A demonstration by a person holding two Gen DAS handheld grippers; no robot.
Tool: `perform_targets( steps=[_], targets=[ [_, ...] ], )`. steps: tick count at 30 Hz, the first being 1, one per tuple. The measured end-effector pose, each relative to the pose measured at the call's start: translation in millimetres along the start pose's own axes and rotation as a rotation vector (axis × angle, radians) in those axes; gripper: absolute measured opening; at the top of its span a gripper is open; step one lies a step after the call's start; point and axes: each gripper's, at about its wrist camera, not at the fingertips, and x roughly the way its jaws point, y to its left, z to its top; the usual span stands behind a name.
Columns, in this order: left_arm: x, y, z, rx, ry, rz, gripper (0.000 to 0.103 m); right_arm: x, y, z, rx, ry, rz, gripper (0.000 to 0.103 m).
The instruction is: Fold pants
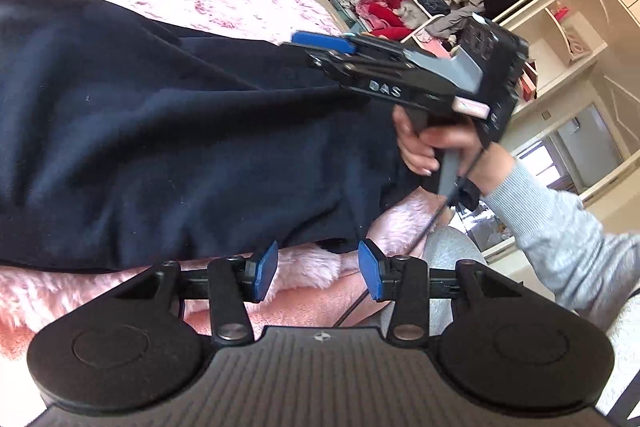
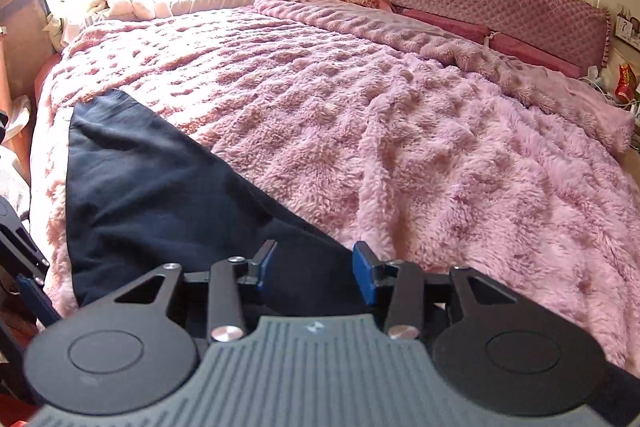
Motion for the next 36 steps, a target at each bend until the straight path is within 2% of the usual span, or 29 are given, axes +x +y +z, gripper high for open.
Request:
perform_targets(
  steps=[1, 5, 8, 10, 11, 14, 18, 21, 22, 26, 28, 29, 30, 31, 33, 36],
  targets=[
    [2.1, 1.9, 0.6, 0.003, 0.012, -0.007, 0.050, 8.4, -2.2, 1.7, -0.020, -0.010, 0.018, 0.052],
    [9.8, 6.7, 3.8, 0.016, 0.051, 0.015, 0.050, 44.3, -8.1, 7.2, -0.105, 0.037, 0.118, 0.048],
    [23.2, 3.2, 4.5, 0.030, 0.081, 0.011, 0.050, 62.9, -15.3, 6.4, -0.148, 0.085, 0.186, 0.030],
    [26.8, 6.7, 3.1, 0.028, 0.100, 0.018, 0.050, 66.8, -21.0, 5.3, -0.169, 0.096, 0.207, 0.006],
    [27.9, 8.2, 2.4, 0.026, 0.106, 0.024, 0.050, 67.6, -24.2, 4.8, -0.177, 0.098, 0.212, 0.001],
    [27.3, 12.6, 1.0, 0.014, 0.114, 0.021, 0.050, 65.9, -30.7, 4.5, -0.167, 0.075, 0.214, 0.000],
    [23.9, 23.0, -6.2, -0.024, 0.109, 0.009, 0.050, 65.7, -31.6, 4.2, -0.156, 0.049, 0.172, 0.000],
    [19.0, 23.6, -9.0, -0.026, 0.100, 0.014, 0.050, 65.9, -34.4, 3.7, -0.136, 0.019, 0.073, 0.000],
    [18.4, 22.1, -8.7, -0.025, 0.097, 0.016, 0.050, 65.3, -40.1, 4.3, -0.110, 0.022, 0.065, 0.000],
    [15.3, 22.7, -11.6, -0.029, 0.090, 0.019, 0.050, 57.7, -52.6, 10.4, -0.020, 0.016, 0.114, 0.000],
    [14.3, 24.4, -13.1, -0.029, 0.092, 0.021, 0.050, 57.0, -48.2, 16.8, -0.024, 0.024, 0.180, 0.006],
    [15.0, 24.5, -13.4, -0.027, 0.094, 0.022, 0.050, 59.3, -44.2, 20.4, -0.036, 0.039, 0.212, 0.014],
    [16.2, 23.4, -13.1, -0.024, 0.096, 0.023, 0.050, 63.5, -38.6, 23.6, -0.057, 0.060, 0.231, 0.040],
    [16.7, 21.7, -12.3, -0.020, 0.099, 0.025, 0.050, 68.3, -34.9, 25.5, -0.082, 0.074, 0.244, 0.049],
    [16.9, 19.7, -12.4, -0.003, 0.103, 0.027, 0.050, 82.6, -30.4, 29.0, -0.131, 0.130, 0.272, 0.049],
    [20.8, 15.8, -10.9, 0.030, 0.120, 0.040, 0.051, 104.3, -35.5, 34.9, -0.109, 0.202, 0.342, 0.049]
  ],
)
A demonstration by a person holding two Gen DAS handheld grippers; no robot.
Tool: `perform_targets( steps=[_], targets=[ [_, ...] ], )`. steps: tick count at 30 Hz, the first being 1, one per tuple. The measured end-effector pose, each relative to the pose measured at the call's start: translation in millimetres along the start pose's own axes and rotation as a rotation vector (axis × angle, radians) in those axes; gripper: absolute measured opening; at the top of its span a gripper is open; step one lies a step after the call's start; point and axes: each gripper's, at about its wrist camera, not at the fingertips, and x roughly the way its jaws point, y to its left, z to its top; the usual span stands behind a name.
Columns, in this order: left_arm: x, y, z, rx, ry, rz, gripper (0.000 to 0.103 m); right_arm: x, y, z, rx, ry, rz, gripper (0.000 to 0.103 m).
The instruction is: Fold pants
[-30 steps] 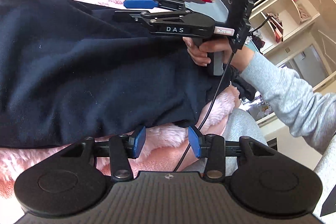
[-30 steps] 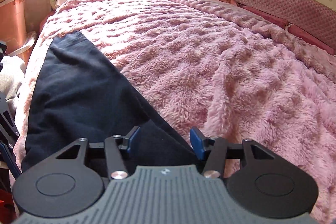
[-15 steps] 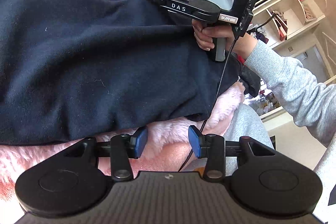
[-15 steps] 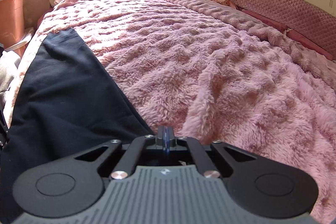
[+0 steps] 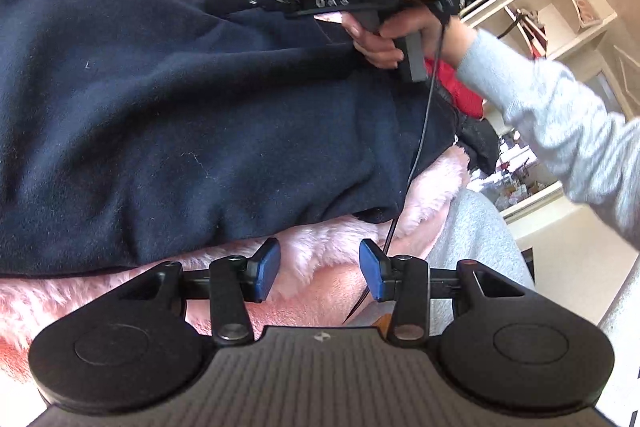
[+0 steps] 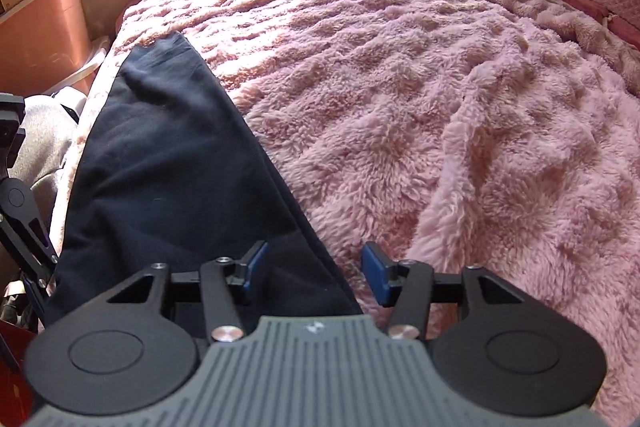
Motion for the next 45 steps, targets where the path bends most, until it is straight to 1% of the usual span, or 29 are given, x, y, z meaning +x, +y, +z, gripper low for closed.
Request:
perform_targets(
  steps=[3, 6, 8, 10, 11, 12, 14, 16, 17, 18, 19, 21, 22, 24, 27, 28, 29, 31, 32, 33, 35, 37, 38, 40, 41, 42, 43, 44, 45],
  targets=[
    [4.0, -1.8, -0.7, 0.041, 0.018, 0.026, 0.051, 16.0, -10.0, 8.4, 0.023, 0.069, 0.110, 0.052],
    [6.2, -0.4, 0.1, 0.053, 0.033, 0.027, 0.051, 22.3, -9.5, 15.1, -0.009, 0.082, 0.169, 0.051],
    [7.0, 1.8, 1.6, 0.046, 0.040, 0.017, 0.051, 23.4, -4.1, 17.2, -0.063, 0.080, 0.178, 0.040],
    [7.9, 4.5, 1.2, 0.033, 0.044, 0.004, 0.051, 23.7, 5.1, 17.1, -0.167, 0.081, 0.143, 0.002],
    [7.7, 5.9, 1.4, 0.027, 0.044, -0.001, 0.051, 22.6, 8.2, 16.9, -0.215, 0.075, 0.123, 0.001],
    [7.6, 7.0, 1.2, 0.023, 0.045, -0.004, 0.051, 21.0, 8.7, 17.0, -0.229, 0.066, 0.120, 0.000],
    [8.0, 6.8, 1.5, 0.021, 0.044, -0.002, 0.051, 17.9, 5.8, 17.7, -0.228, 0.044, 0.099, 0.000],
    [7.9, 5.9, 0.4, 0.028, 0.041, 0.002, 0.051, 13.8, 4.3, 18.3, -0.231, 0.003, 0.045, 0.000],
    [7.4, 5.4, 0.1, 0.031, 0.042, 0.004, 0.051, 11.1, 3.8, 18.9, -0.233, -0.036, -0.021, 0.000],
    [7.4, 5.1, -0.1, 0.033, 0.043, 0.006, 0.051, 9.6, 2.7, 19.4, -0.237, -0.069, -0.111, 0.000],
    [7.1, 5.6, 1.4, 0.037, 0.043, 0.008, 0.051, 8.3, -3.8, 21.2, -0.211, -0.091, -0.203, 0.000],
    [5.5, 4.7, 3.2, 0.042, 0.043, 0.011, 0.051, 2.5, -21.6, 24.8, -0.105, -0.088, -0.203, 0.000],
    [5.4, 4.2, 3.3, 0.043, 0.043, 0.012, 0.051, -1.6, -24.7, 25.2, -0.079, -0.098, -0.208, 0.000],
    [5.0, 3.5, 3.3, 0.046, 0.043, 0.012, 0.051, -14.9, -21.6, 23.6, -0.073, -0.136, -0.228, 0.000],
    [2.8, -3.0, 3.6, 0.072, 0.049, 0.004, 0.051, -42.5, -9.4, 15.5, -0.070, -0.166, -0.256, 0.001],
    [0.1, -5.9, 3.4, 0.089, 0.063, -0.016, 0.051, -52.6, -5.3, 10.4, -0.069, -0.172, -0.284, 0.004],
    [-2.6, -9.5, 3.2, 0.108, 0.077, -0.036, 0.051, -64.9, 0.0, 2.7, -0.073, -0.183, -0.336, 0.007],
    [-13.1, -21.7, 0.8, 0.171, 0.079, -0.104, 0.051, -86.9, 5.8, -13.1, -0.067, -0.206, -0.434, 0.022],
    [-18.0, -26.8, 0.5, 0.193, 0.068, -0.131, 0.051, -102.6, 4.6, -25.3, -0.040, -0.207, -0.459, 0.024],
    [-21.7, -30.6, 1.4, 0.205, 0.056, -0.151, 0.051, -114.0, 1.4, -35.1, -0.015, -0.189, -0.461, 0.026],
    [-24.4, -32.9, 7.3, 0.180, 0.021, -0.172, 0.053, -131.5, -4.3, -55.1, 0.018, -0.133, -0.479, 0.031],
    [-20.7, -29.7, 16.6, 0.124, -0.009, -0.153, 0.053, -147.1, -9.7, -75.6, 0.052, -0.077, -0.525, 0.036],
    [-17.8, -27.4, 21.2, 0.094, -0.024, -0.130, 0.053, -154.6, -11.2, -85.1, 0.079, -0.066, -0.553, 0.037],
    [-11.1, -25.7, 30.9, 0.062, -0.049, -0.110, 0.053, -177.1, -12.6, -105.5, 0.171, -0.077, -0.604, 0.043],
    [-8.0, -26.6, 35.0, 0.060, -0.059, -0.113, 0.053, -191.3, -8.5, -119.2, 0.212, -0.098, -0.642, 0.044],
    [-3.3, -30.5, 40.6, 0.065, -0.074, -0.115, 0.053, -198.5, -5.4, -126.8, 0.228, -0.099, -0.697, 0.048],
    [2.2, -34.1, 45.8, 0.073, -0.081, -0.109, 0.053, -205.3, -2.9, -136.7, 0.272, -0.063, -0.817, 0.049],
    [10.4, -39.1, 52.9, 0.082, -0.078, -0.099, 0.053, -210.1, -2.7, -143.6, 0.320, -0.029, -0.886, 0.048],
    [18.9, -44.4, 58.8, 0.093, -0.070, -0.091, 0.051, -221.5, -3.2, -157.0, 0.416, 0.000, -0.927, 0.047]
  ],
)
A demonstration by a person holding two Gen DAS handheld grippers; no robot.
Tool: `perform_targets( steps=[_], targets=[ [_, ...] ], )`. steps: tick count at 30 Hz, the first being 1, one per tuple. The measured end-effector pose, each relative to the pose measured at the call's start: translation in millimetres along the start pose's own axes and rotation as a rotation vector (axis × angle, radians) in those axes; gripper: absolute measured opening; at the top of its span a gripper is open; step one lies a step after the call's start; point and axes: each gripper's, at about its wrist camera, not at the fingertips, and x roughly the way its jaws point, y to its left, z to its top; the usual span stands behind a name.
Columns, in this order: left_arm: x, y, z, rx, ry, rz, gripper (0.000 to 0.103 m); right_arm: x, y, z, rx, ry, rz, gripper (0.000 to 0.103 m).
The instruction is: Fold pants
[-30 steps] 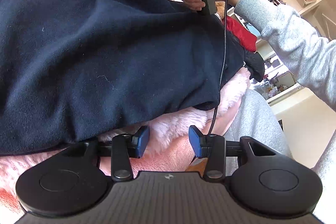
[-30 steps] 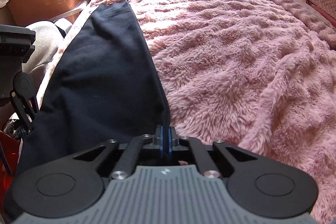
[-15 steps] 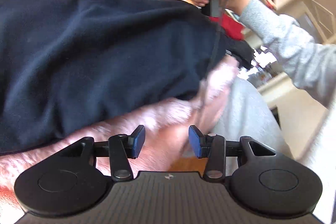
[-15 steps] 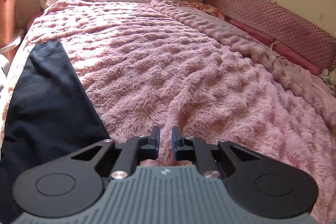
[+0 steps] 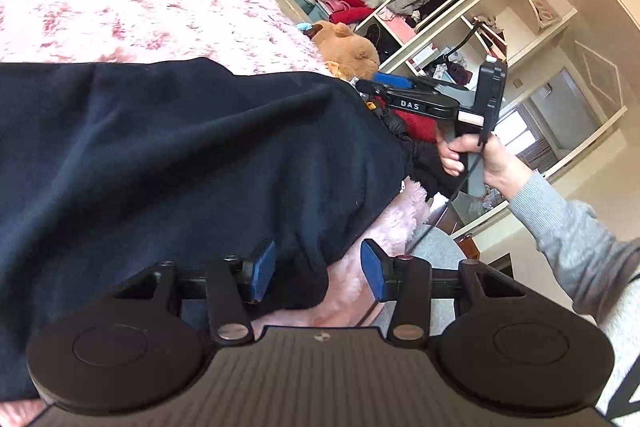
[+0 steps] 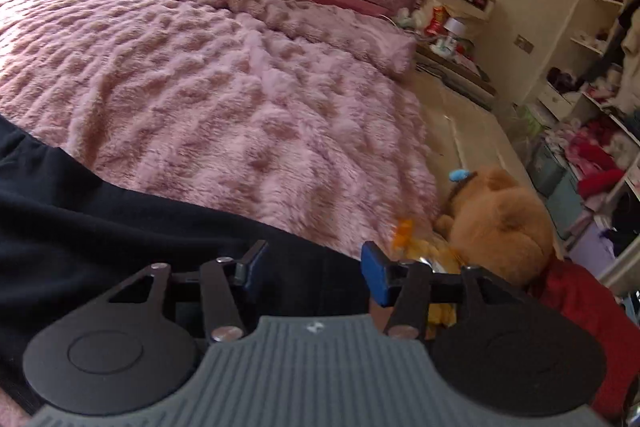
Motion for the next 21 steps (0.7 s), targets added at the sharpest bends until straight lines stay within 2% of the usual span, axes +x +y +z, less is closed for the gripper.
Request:
perform_targets(
  steps=[2, 5, 7, 9, 10, 12, 13, 14, 17, 19, 21],
  targets=[
    [18.8, -7.8, 9.3, 0.030, 0.015, 0.007, 0.049, -11.3, -24.6, -17.6, 0.154, 0.057, 0.005, 0.047],
    [46.8, -16.7, 14.9, 0.045, 0.028, 0.005, 0.048, -39.3, -61.4, -51.7, 0.413, 0.077, 0.065, 0.047],
    [64.2, -19.6, 14.7, 0.031, 0.045, 0.018, 0.048, -52.8, -78.0, -74.4, 0.547, 0.096, 0.133, 0.048],
    [78.6, -22.1, 12.5, 0.034, 0.087, 0.082, 0.047, -56.7, -85.9, -91.7, 0.623, 0.106, 0.219, 0.051],
    [83.4, -23.5, 12.6, 0.039, 0.109, 0.110, 0.044, -54.3, -86.3, -98.4, 0.640, 0.118, 0.258, 0.055],
    [85.4, -24.6, 10.4, 0.035, 0.123, 0.125, 0.044, -46.7, -82.6, -106.1, 0.623, 0.110, 0.322, 0.053],
    [83.7, -24.8, 9.6, 0.029, 0.130, 0.123, 0.044, -46.1, -80.7, -109.3, 0.605, 0.075, 0.346, 0.037],
    [82.0, -24.9, 9.2, 0.023, 0.138, 0.125, 0.043, -44.4, -74.0, -108.6, 0.552, 0.017, 0.388, 0.034],
    [80.7, -25.2, 8.9, 0.014, 0.183, 0.150, 0.040, -51.0, -59.6, -108.8, 0.347, -0.064, 0.438, 0.028],
    [81.8, -27.5, 9.3, 0.021, 0.203, 0.171, 0.040, -55.3, -60.5, -113.0, 0.320, -0.070, 0.451, 0.023],
    [80.0, -29.7, 7.5, 0.015, 0.212, 0.181, 0.040, -59.2, -67.4, -118.0, 0.350, -0.055, 0.412, 0.022]
  ],
)
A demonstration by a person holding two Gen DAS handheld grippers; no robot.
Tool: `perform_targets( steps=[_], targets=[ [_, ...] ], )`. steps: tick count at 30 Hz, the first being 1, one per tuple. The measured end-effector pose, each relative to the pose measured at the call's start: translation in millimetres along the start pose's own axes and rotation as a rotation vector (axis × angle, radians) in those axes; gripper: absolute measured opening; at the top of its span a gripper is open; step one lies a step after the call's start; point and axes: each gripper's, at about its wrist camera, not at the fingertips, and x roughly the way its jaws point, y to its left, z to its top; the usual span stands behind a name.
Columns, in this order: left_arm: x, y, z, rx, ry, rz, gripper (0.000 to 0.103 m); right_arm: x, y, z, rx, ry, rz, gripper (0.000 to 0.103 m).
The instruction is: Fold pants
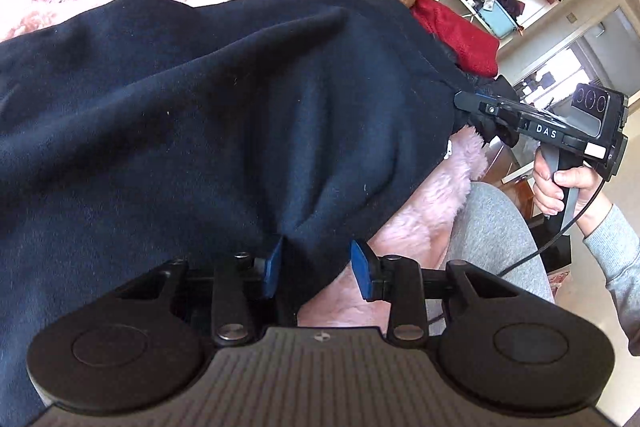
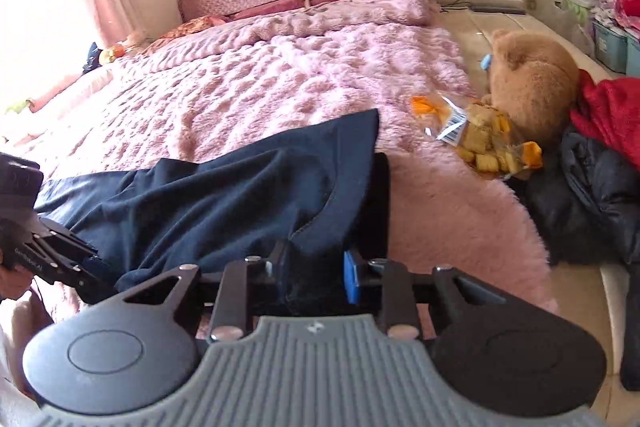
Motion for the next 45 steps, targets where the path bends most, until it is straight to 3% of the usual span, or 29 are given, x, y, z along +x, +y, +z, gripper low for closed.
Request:
perform_targets(
  steps=[4, 8, 11, 13, 17, 21, 25, 30, 32, 35, 38, 40, 42, 43, 45],
  targets=[
    [-0.8, -7.5, -2.2, -0.002, 0.014, 0.031, 0.040, -14.9, -9.5, -4.6, 0.067, 0.023, -0.050, 0.022],
    [-0.2, -28.0, -0.9, 0.047, 0.012, 0.136, 0.040, -8.5, -3.3, -5.4, 0.104, 0.079, -0.136, 0.024],
    [-3.4, -43.3, -2.2, 0.092, 0.001, 0.219, 0.040, -6.3, 4.5, -0.3, 0.123, 0.098, -0.219, 0.033],
    [-10.6, -50.3, -5.6, 0.097, -0.022, 0.265, 0.040, -6.7, 20.4, 4.2, 0.037, 0.106, -0.324, 0.050],
    [-34.0, -51.6, -17.2, 0.097, -0.061, 0.325, 0.040, -8.7, 71.9, 13.1, -0.236, 0.062, -0.579, 0.052],
    [-71.3, -44.8, -30.4, 0.068, -0.143, 0.392, 0.040, -7.5, 121.2, 22.5, -0.391, -0.007, -0.638, 0.060],
    [-147.8, 8.2, -57.0, -0.114, -0.308, 0.434, 0.046, 3.8, 178.4, 31.8, -0.426, -0.068, -0.545, 0.062],
    [-262.9, 131.1, -135.0, -0.428, -0.571, 0.419, 0.046, 31.5, 268.1, 21.2, -0.324, -0.142, -0.348, 0.066],
    [-300.3, 174.0, -169.6, -0.564, -0.659, 0.425, 0.046, 47.9, 298.4, 12.6, -0.279, -0.132, -0.270, 0.066],
    [-356.8, 241.6, -221.1, -0.763, -0.798, 0.448, 0.046, 70.6, 341.3, -4.9, -0.261, -0.094, -0.220, 0.066],
    [-385.6, 290.3, -244.6, -0.853, -0.885, 0.387, 0.046, 83.0, 367.7, -17.1, -0.249, -0.053, -0.187, 0.066],
    [-390.1, 314.7, -244.0, -0.853, -0.892, 0.316, 0.046, 86.9, 378.0, -20.3, -0.249, -0.034, -0.192, 0.066],
    [-380.9, 337.8, -235.7, -0.906, -0.834, 0.310, 0.046, 88.2, 382.2, -20.8, -0.248, -0.025, -0.208, 0.066],
    [-376.2, 349.2, -235.5, -0.928, -0.803, 0.310, 0.036, 87.5, 381.8, -20.8, -0.240, -0.026, -0.217, 0.066],
    [-374.3, 362.5, -237.9, -0.968, -0.793, 0.265, 0.032, 85.7, 379.8, -18.4, -0.216, -0.033, -0.230, 0.066]
  ],
)
